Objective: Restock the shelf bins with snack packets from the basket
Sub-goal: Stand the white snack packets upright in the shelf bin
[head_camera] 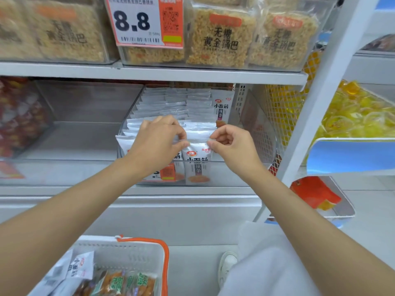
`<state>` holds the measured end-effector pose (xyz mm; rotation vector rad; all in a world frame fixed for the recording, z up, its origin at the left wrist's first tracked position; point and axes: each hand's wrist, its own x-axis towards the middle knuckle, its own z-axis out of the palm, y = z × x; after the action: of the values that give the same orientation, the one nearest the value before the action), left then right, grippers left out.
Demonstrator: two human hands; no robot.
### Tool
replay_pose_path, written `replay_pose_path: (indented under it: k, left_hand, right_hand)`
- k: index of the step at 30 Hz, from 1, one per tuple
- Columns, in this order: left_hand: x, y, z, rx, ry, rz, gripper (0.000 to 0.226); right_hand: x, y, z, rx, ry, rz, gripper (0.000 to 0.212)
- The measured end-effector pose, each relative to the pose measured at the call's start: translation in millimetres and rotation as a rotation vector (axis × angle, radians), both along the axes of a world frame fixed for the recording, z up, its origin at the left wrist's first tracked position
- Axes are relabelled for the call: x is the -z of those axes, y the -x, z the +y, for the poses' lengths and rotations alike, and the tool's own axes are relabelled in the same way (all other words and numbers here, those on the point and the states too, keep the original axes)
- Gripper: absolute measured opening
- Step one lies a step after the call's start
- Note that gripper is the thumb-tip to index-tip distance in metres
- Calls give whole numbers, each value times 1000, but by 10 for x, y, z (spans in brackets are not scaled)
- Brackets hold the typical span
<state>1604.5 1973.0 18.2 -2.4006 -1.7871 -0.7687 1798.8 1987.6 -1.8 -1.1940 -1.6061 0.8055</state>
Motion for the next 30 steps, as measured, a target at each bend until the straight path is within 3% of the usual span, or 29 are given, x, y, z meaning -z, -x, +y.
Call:
replay_pose_path:
  k: [7, 16, 20, 23, 30]
  left_hand:
    - [-20, 30, -18, -11, 28, -110, 15]
    - [-16, -7, -24, -58, 4, -138, 16]
    - [-25, -54, -25, -56, 2, -142, 14]
    - [-63, -100, -16, -9, -5, -84, 14]
    - [-101, -146, 23, 16, 21, 21, 15]
  right_hand:
    - [-53, -16, -86, 22, -35, 87, 12]
    - [-143, 39, -84, 147, -112, -202, 10]
    - [-161, 39, -100, 112, 21, -337, 19]
    - [-138, 1, -106, 75, 123, -335, 27]
    - [-121, -60, -64, 49, 197, -276, 19]
